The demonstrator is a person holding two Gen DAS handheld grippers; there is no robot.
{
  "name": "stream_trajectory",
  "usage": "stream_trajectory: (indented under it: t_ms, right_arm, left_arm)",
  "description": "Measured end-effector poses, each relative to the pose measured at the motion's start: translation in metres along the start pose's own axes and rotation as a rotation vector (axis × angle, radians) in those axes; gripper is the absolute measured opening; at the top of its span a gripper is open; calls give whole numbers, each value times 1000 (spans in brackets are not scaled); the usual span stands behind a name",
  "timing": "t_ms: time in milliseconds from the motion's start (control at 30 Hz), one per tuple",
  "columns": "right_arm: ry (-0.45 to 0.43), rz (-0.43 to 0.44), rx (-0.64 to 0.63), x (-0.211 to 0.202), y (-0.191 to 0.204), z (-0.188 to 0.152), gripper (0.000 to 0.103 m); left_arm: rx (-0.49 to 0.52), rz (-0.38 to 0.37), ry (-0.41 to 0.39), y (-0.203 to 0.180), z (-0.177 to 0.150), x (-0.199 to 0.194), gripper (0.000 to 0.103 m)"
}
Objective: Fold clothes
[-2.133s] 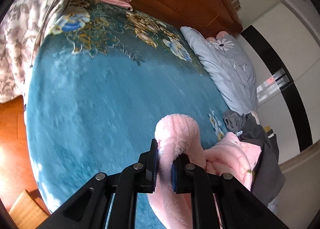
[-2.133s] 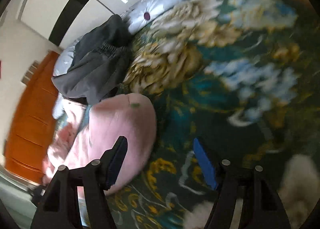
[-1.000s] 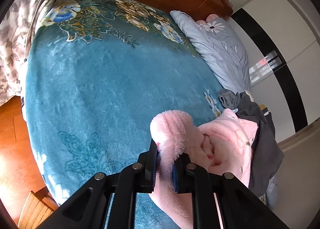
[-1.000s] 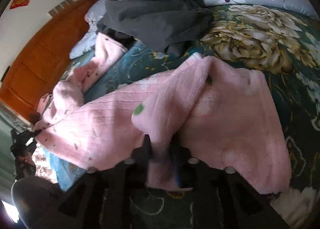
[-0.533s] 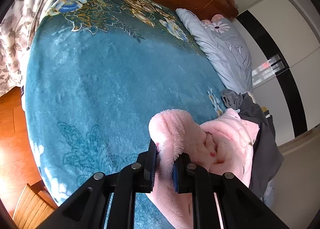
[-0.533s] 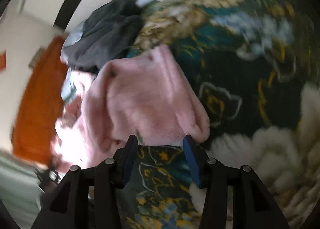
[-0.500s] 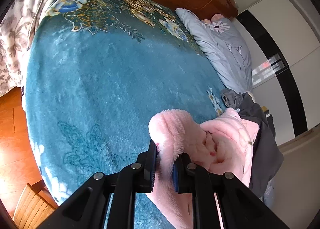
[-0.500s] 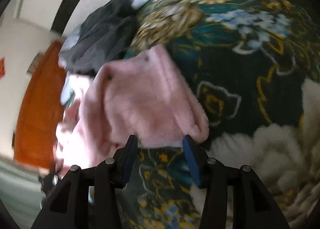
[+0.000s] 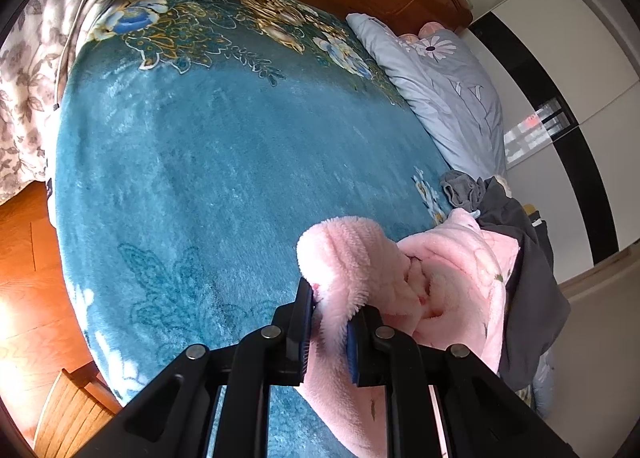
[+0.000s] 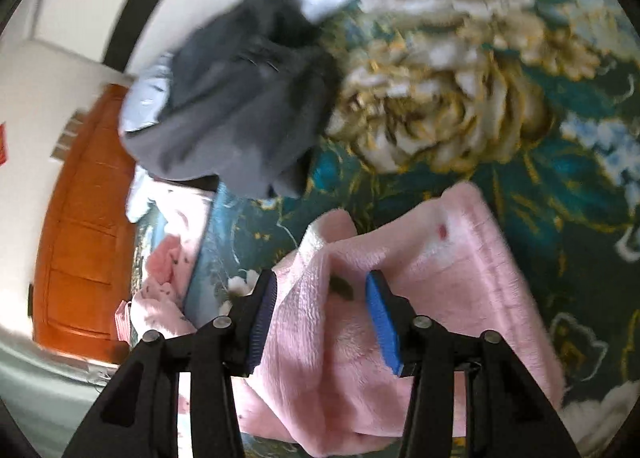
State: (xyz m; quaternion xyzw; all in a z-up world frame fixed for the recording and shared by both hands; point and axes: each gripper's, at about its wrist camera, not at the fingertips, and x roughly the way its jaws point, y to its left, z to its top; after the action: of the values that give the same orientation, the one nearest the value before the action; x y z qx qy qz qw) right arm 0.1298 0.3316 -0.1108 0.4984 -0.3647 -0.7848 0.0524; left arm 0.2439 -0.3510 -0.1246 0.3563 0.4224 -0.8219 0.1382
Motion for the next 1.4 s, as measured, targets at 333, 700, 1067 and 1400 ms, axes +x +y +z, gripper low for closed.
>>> stream_trajectory:
  t_ms: [333, 700, 1067, 1400]
  right_arm:
    - [-225, -18, -65, -75, 7, 20, 4]
    - [-385, -177, 47, -178, -103, -43, 4]
    - [-305, -154, 213, -143, -183, -72, 8]
    - [-402, -173, 321, -151, -221, -48, 24]
  left_arm:
    - [10, -26, 4, -4, 6, 0, 16]
    - [-59, -30, 39, 16, -1, 9, 16]
    - [-57, -7, 44, 17, -4, 8, 17]
    - [-60, 15, 53, 22, -4, 11, 17]
